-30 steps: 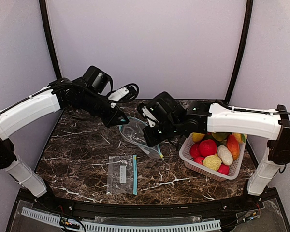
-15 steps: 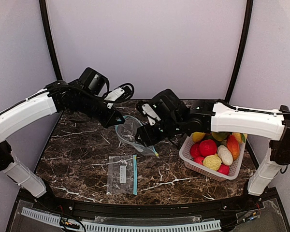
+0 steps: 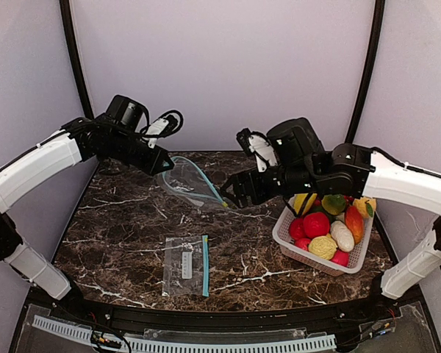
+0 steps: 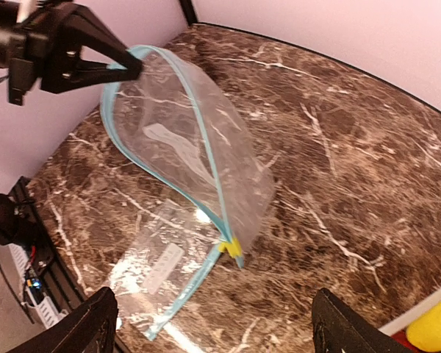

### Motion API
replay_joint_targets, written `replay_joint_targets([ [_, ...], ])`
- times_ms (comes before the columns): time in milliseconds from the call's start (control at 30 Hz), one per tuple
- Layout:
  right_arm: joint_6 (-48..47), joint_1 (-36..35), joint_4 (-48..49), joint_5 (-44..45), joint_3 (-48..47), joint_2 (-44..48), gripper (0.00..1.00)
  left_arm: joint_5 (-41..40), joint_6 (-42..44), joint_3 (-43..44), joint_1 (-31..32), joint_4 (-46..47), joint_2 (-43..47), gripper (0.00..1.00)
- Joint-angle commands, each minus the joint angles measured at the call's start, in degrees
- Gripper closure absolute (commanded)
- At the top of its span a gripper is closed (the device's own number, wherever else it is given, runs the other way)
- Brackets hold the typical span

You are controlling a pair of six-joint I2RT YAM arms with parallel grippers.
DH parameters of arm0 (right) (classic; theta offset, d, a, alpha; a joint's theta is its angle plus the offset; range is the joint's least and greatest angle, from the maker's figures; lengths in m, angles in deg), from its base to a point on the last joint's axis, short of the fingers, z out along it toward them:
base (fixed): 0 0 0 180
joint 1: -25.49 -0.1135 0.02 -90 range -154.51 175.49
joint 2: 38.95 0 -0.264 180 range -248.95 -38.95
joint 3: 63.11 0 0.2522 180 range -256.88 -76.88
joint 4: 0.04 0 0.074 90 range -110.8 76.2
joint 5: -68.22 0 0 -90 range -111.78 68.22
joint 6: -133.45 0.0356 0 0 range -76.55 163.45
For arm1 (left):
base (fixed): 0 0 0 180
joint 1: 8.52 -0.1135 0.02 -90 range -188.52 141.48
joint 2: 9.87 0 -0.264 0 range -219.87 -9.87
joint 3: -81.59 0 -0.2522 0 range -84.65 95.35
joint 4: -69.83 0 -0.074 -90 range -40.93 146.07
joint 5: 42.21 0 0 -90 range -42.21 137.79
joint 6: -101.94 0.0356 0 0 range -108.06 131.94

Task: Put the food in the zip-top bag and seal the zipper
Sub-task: Pass from the right arm to the left, then pick up the fake fruit from the bin.

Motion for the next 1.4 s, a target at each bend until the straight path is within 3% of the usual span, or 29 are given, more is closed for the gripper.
replay_joint_targets([
  [0, 2.5, 3.9, -9.2, 8.0, 1.2, 2.6, 0.10, -1.1, 0.3, -2.6, -2.8, 4.2, 0.5, 0.99],
  [200, 6.0, 10.5, -20.6, 14.4, 3.0, 6.2, 0.06, -1.8, -0.4, -8.3, -6.6, 9.5, 2.6, 0.99],
  [467, 6.6, 23.3, -22.1, 12.3, 9.0, 12.4, 0.01, -6.4, -0.3, -14.8, -7.0, 13.9, 5.7, 0.99],
  [967, 4.8, 41.4, -11.9, 2.0, 20.9, 15.3, 0.02, -4.5, 0.3, -14.8, -7.0, 13.7, 4.6, 0.99],
  [1367, 5.5, 46.8, -5.5, -5.2, 28.1, 16.1, 0.04, -3.6, 0.3, -14.7, -7.0, 13.5, 3.9, 0.99],
])
